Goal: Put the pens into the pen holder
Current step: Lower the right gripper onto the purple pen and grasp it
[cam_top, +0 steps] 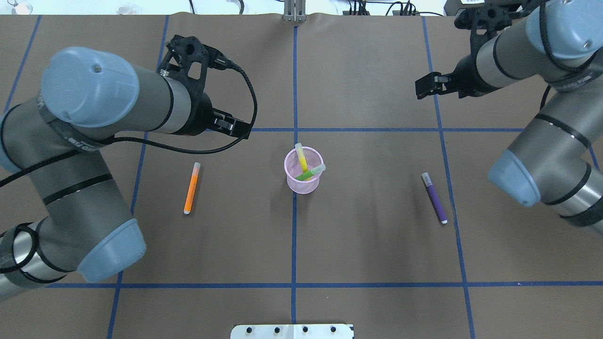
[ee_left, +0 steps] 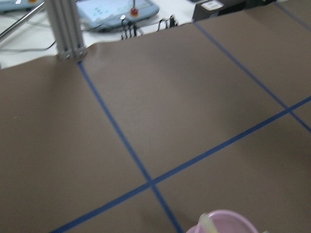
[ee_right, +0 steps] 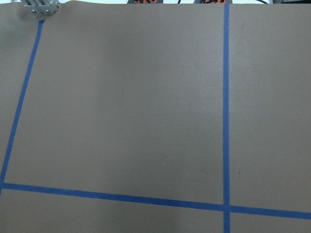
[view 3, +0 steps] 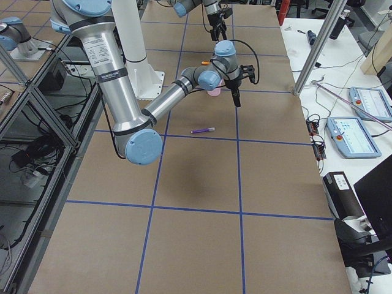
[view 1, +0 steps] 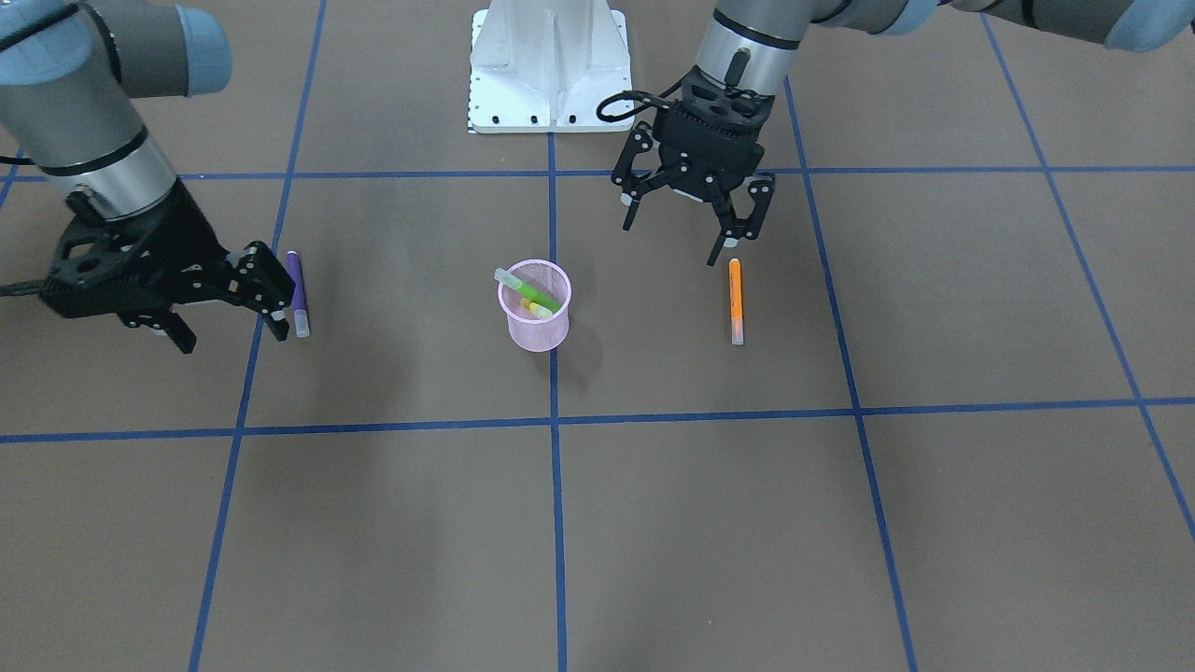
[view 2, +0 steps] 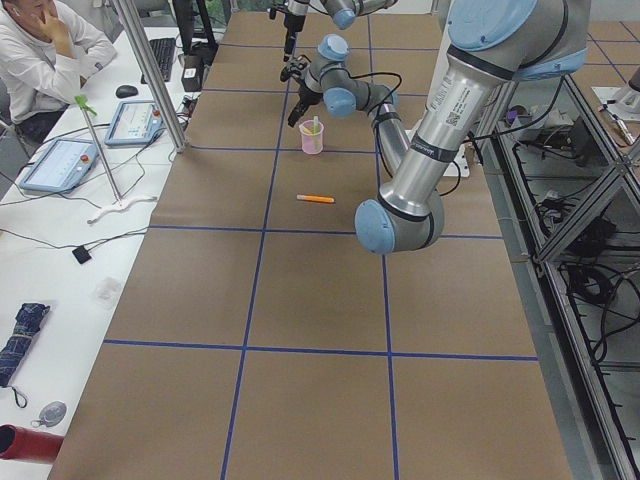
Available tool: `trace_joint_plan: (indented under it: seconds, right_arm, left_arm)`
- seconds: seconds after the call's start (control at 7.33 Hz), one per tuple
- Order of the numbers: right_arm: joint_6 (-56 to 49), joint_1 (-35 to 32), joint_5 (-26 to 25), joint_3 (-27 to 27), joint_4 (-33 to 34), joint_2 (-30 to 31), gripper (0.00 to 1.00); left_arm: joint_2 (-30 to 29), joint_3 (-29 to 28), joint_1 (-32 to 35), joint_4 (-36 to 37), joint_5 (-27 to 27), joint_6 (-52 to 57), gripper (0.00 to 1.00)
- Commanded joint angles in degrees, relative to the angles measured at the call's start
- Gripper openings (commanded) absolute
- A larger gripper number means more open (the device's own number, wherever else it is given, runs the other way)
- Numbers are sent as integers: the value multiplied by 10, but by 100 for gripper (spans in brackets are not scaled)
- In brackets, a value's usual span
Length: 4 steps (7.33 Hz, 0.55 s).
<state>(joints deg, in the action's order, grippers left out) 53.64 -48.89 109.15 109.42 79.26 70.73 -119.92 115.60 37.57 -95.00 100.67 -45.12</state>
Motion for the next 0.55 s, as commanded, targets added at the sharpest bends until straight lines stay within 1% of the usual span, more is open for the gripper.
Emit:
trace_joint_plan:
  seconds: [0.0,0.14,0.27,0.41]
  right_arm:
    - [18,81,-81,19,-56,70,100]
    - [19,112,-115,18,-120,117,100]
    - [20,130,-123,18,-163,155,100]
    - [35,157,-146,11,-168,166,99]
  left_arm:
    - [49,30,8,20,8,-2,99]
    - [49,31,9,21,8,-2,99]
    - [49,31,9,21,8,-2,99]
    - [48,31,9,20,7,-3,99]
